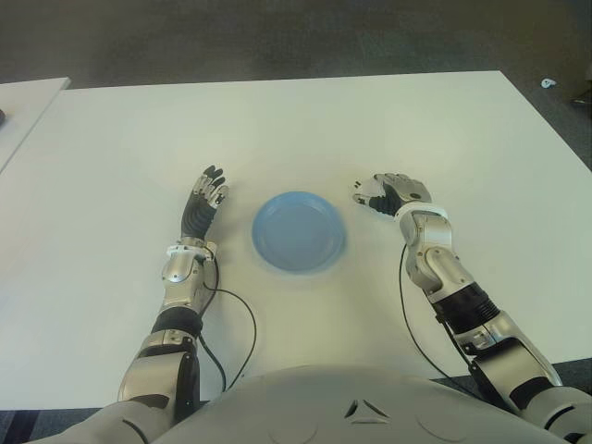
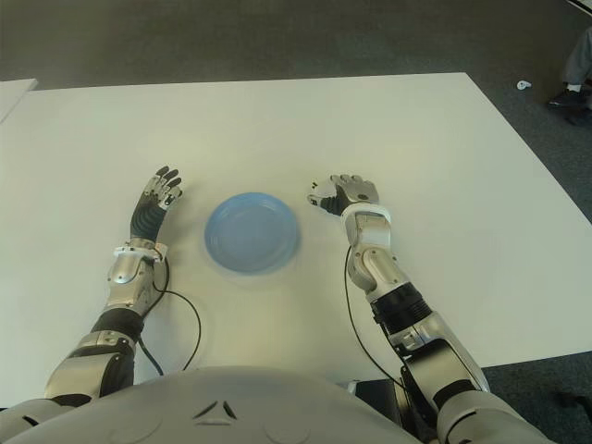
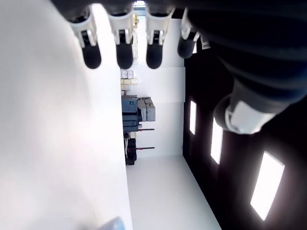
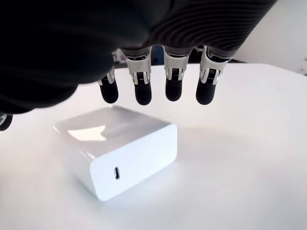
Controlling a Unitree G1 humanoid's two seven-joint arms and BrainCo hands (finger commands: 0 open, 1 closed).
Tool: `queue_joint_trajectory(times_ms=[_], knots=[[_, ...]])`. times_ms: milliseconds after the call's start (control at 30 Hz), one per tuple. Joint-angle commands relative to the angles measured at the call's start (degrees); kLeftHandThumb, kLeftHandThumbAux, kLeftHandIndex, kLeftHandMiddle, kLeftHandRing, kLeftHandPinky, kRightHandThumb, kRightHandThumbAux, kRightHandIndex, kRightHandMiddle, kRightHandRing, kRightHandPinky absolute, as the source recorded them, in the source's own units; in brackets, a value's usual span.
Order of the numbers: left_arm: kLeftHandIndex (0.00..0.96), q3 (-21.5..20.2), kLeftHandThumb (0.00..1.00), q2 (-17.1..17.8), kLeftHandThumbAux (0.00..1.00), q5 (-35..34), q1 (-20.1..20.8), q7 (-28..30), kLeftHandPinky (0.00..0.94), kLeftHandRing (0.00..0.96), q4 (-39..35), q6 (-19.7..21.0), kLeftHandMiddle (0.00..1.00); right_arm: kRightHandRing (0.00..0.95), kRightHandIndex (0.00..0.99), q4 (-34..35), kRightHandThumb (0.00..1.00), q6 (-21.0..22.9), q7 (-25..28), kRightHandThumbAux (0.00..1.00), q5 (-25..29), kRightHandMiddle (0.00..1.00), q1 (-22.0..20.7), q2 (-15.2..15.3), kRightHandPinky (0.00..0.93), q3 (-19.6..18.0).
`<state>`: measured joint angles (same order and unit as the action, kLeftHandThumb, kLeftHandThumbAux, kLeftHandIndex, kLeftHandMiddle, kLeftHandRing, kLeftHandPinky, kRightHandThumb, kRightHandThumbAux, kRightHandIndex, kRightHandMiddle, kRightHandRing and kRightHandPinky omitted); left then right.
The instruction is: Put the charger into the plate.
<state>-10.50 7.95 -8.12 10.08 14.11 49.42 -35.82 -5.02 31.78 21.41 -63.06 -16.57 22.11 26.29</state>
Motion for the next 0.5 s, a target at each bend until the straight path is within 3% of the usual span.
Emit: queue_joint_trajectory(times_ms=[33,500], knots=[[0.044,0.5,0.000,-1.9,0.516,0.2,-6.0,0.5,0.139,0.113,4.8,4.0,0.110,0.000,0.000,-2.5,0.334,0.4,-0.3,0.123,1.0,0.000,0.8,-0.8,0.000,0.3],[0.038,0.5,0.000,-1.7,0.520,-0.5,-6.6,1.2,0.133,0.106,4.1,4.2,0.103,0.000,0.000,-5.4,0.333,0.5,-2.5,0.120,1.8,0.000,0.9,-1.9,0.000,0.3]])
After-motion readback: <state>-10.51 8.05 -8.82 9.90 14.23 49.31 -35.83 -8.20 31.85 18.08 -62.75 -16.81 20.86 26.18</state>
